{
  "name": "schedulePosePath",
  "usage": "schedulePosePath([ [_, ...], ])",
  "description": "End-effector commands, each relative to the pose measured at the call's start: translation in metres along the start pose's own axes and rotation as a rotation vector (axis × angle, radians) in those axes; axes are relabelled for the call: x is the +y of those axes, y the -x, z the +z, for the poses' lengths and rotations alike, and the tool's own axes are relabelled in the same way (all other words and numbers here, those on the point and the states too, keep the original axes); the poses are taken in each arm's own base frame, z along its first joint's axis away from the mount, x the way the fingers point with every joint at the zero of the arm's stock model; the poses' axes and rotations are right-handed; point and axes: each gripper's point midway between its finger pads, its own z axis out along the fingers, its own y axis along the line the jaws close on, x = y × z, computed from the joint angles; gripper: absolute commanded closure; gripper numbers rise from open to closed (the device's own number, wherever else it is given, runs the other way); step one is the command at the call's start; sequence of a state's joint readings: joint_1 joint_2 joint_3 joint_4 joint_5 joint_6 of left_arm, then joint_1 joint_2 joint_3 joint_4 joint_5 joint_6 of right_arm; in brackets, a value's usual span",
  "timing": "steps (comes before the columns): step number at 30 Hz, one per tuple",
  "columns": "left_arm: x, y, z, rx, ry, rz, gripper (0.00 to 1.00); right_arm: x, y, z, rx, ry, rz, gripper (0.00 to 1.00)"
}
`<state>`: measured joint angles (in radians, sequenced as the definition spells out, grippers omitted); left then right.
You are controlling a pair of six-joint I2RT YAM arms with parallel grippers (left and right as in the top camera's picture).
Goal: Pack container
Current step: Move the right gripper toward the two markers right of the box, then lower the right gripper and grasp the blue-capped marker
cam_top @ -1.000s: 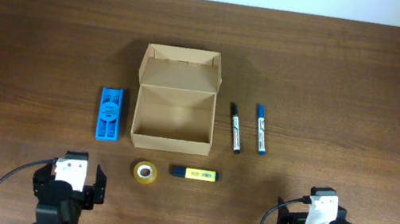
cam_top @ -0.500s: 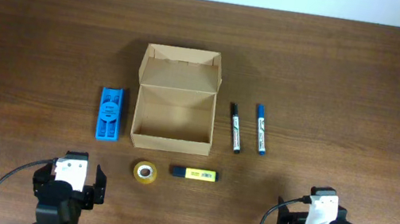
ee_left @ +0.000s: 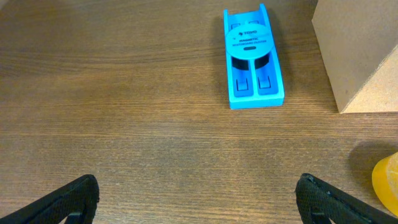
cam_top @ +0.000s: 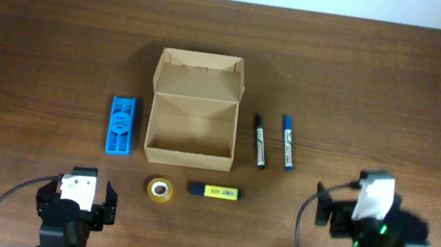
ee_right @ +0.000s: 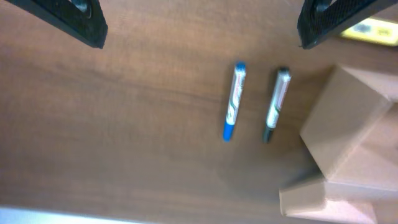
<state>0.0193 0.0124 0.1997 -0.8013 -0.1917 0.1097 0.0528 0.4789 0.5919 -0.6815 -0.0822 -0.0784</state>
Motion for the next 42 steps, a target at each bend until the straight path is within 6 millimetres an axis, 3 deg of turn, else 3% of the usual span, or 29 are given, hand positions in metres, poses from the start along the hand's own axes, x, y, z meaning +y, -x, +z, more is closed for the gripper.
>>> schedulePosePath([
  [1,0.002,-0.001,0.001,0.000,0.010,0.006,0.01,0.006,0.048,0.001,0.029,0.062,0.016,0.01],
  [5,0.002,-0.001,0.001,0.000,0.011,0.006,0.00,0.006,0.076,0.017,0.157,0.094,0.062,0.01],
  [9,0.002,-0.001,0.001,0.000,0.011,0.006,0.00,0.001,0.093,0.047,0.321,0.088,0.149,0.01],
  [13,0.002,-0.001,0.001,0.000,0.011,0.006,0.00,0.000,0.099,0.080,0.439,0.085,0.197,0.01],
  [18,0.002,-0.001,0.001,0.000,0.011,0.006,0.00,0.013,0.098,0.122,0.558,0.070,0.142,0.01],
  [29,0.002,-0.001,0.001,0.000,0.011,0.006,0.00,0.039,0.057,0.177,0.708,-0.021,0.043,0.01],
  [38,0.002,-0.001,0.001,0.000,0.011,0.006,0.00,0.045,-0.018,0.214,0.885,-0.053,0.143,0.01],
  [42,0.002,-0.001,0.001,0.000,0.011,0.006,0.01,0.045,-0.037,0.222,0.920,-0.066,0.165,0.01],
])
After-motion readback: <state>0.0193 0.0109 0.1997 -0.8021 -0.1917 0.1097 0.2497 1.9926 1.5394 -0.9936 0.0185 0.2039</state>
